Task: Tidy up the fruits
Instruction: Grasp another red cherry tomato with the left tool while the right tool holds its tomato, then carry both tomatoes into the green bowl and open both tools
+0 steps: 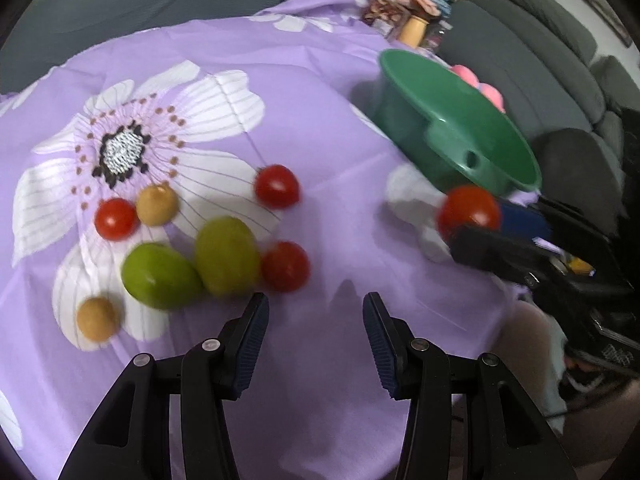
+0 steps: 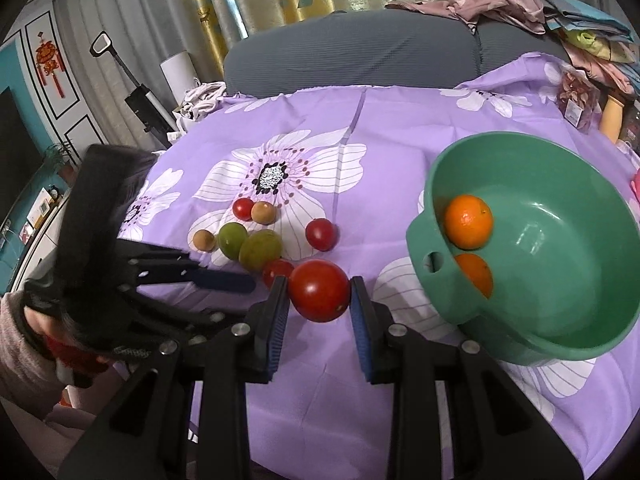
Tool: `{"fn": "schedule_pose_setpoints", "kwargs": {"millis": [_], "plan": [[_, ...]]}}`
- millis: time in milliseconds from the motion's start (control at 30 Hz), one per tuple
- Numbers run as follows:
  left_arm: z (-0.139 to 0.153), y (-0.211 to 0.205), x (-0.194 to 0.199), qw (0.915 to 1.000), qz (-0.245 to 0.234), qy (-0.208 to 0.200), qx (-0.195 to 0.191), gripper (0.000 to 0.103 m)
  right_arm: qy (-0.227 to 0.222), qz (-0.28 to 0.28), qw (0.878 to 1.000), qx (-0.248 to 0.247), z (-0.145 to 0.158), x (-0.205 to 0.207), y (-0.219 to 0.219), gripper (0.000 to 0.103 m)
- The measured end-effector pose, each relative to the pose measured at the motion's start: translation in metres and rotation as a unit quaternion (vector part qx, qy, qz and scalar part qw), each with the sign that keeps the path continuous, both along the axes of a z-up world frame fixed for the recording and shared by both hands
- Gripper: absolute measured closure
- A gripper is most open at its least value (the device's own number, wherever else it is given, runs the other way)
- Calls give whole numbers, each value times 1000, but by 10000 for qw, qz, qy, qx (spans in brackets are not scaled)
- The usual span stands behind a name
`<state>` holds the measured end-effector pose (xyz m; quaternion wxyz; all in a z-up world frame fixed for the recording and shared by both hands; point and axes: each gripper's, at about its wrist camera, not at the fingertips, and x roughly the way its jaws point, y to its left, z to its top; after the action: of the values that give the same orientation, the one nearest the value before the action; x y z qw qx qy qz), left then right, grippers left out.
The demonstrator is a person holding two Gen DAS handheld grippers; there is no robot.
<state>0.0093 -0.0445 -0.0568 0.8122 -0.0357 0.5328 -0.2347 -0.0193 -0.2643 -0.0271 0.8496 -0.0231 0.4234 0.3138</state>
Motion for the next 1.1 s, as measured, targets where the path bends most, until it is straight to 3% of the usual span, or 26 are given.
{"fn": "schedule_pose_setpoints", "kwargs": {"millis": [367, 567, 1100], "plan": [[-7, -4, 31, 9995, 254, -93, 173, 58, 61, -6, 10000, 15, -5, 4, -2, 72], [-9, -4, 40, 9990, 366, -153, 223, 76, 63, -42, 10000, 18, -6, 5, -5, 72], [8, 2, 23, 9985, 368, -255, 302, 77, -27, -106, 9999, 77, 2, 3, -7, 72]]}}
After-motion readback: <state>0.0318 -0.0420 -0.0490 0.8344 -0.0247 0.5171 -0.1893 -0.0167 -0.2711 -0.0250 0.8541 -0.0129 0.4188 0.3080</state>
